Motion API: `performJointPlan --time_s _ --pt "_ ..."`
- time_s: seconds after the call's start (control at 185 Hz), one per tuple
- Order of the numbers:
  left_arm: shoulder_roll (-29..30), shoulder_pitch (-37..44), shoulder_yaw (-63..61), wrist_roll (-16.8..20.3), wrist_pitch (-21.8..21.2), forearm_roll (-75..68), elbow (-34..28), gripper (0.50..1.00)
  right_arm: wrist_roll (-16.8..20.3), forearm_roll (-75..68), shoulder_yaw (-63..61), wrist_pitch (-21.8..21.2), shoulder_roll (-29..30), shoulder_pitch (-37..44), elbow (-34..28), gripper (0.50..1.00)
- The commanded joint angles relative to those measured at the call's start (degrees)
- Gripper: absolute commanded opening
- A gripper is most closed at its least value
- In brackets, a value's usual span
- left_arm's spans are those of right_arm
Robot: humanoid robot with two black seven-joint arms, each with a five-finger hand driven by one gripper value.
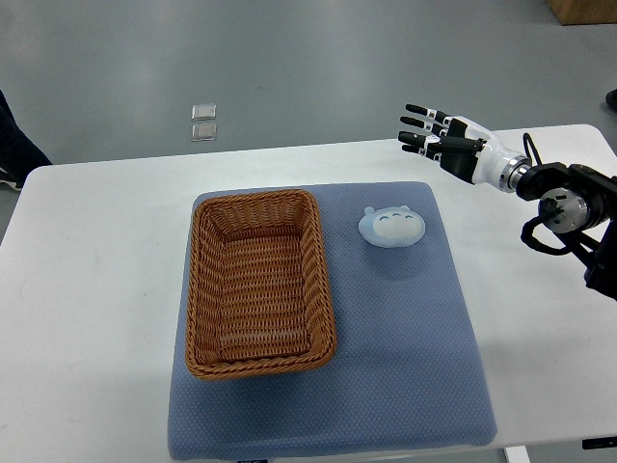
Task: Place blue toy in brown basket
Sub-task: 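Move the right hand toward the pale blue plush toy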
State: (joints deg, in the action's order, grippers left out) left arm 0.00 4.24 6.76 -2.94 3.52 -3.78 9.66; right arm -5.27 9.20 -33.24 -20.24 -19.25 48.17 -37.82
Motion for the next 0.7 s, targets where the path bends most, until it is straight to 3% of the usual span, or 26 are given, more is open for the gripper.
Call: performJointPlan --time_s 0.0,0.405,0.491,0.697 --pt "0.0 0.2 0.0 0.0 0.0 0.0 -0.1 1.0 -0.1 0.0 0.0 0.4 0.0 0.0 -0.1 0.913" --pt "0.0 -1.1 -0.1 0.0 -0.8 0.1 -1.2 1.0 -0.4 2.0 0.4 0.4 0.9 -0.1 -0.1 0.913" --pt "0.0 -2.3 -0.1 0.0 -0.9 0.0 -1.2 1.0 -0.8 10.2 1.0 0.3 0.8 0.2 -0.3 0.913" --pt "0.0 -2.3 0.0 0.0 -0.9 0.0 -1.0 1.0 -7.3 34.4 0.9 -0.4 0.1 0.8 -1.6 0.911"
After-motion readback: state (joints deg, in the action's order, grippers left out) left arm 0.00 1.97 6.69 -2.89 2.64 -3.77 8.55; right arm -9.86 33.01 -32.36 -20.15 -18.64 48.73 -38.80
